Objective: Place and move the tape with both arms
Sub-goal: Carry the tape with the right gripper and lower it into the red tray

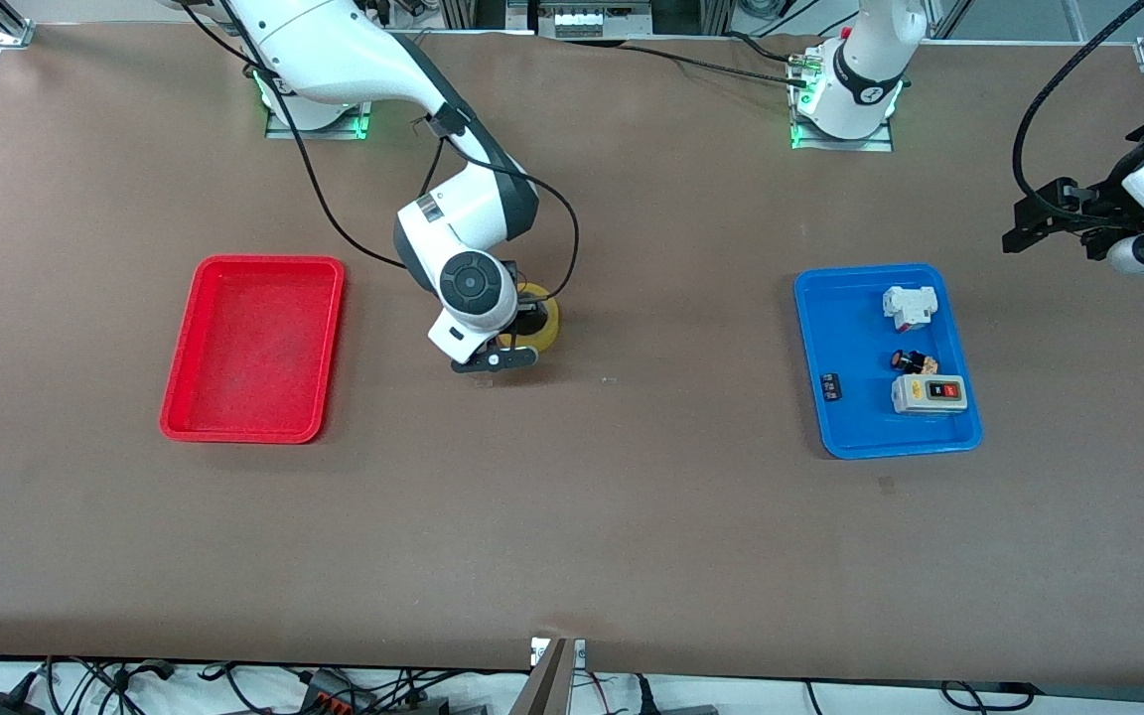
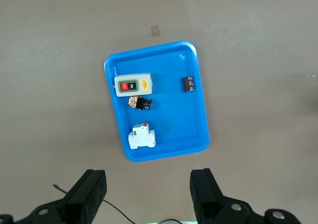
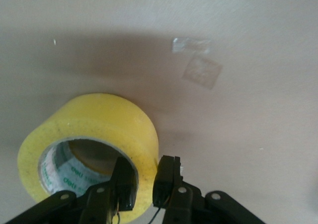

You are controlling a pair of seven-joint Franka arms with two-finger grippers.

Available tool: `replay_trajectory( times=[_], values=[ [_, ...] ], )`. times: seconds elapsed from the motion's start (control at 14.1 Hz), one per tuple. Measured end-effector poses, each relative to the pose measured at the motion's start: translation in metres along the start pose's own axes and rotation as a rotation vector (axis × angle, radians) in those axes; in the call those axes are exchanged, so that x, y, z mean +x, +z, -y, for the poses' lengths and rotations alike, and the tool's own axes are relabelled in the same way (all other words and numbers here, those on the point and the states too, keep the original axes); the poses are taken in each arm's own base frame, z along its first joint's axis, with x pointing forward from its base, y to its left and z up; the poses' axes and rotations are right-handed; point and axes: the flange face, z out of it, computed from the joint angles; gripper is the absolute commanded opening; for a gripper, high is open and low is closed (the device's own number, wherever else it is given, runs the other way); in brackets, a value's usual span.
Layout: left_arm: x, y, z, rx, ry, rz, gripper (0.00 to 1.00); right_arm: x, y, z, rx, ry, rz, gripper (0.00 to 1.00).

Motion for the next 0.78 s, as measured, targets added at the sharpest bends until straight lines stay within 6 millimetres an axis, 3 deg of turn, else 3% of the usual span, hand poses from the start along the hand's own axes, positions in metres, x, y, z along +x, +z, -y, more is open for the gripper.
replay_trajectory(
  times=[0.14, 0.21, 0.36, 0.43, 0.57, 0.64, 0.78],
  values=[
    [-0.001, 0.0, 0.0, -0.001, 0.0, 0.007, 1.0, 0.017, -0.046, -0.04, 0.026, 0.055, -0.024, 0.01],
    [-0.002, 0.001, 0.0, -0.001, 0.0, 0.015, 1.0, 0.025, -0.072, -0.076, 0.04, 0.072, -0.028, 0.01],
    [-0.002, 0.001, 0.0, -0.001, -0.001, 0.017, 1.0, 0.043, -0.108, -0.174, 0.069, 0.083, -0.029, 0.01],
    [-0.002, 0.0, 0.0, -0.001, -0.001, 0.016, 1.0, 0.048, -0.112, -0.23, 0.081, 0.098, -0.021, 0.01],
    [-0.002, -0.001, 0.001, -0.001, -0.002, 0.013, 1.0, 0.044, -0.096, -0.326, 0.063, 0.125, 0.013, 0.01],
    [-0.002, -0.001, 0.001, -0.001, -0.002, 0.012, 1.0, 0.037, -0.083, -0.36, 0.032, 0.134, 0.036, 0.01],
    [-0.002, -0.001, 0.0, -0.011, -0.001, 0.013, 1.0, 0.019, -0.063, -0.395, -0.002, 0.15, 0.062, 0.01]
  ],
)
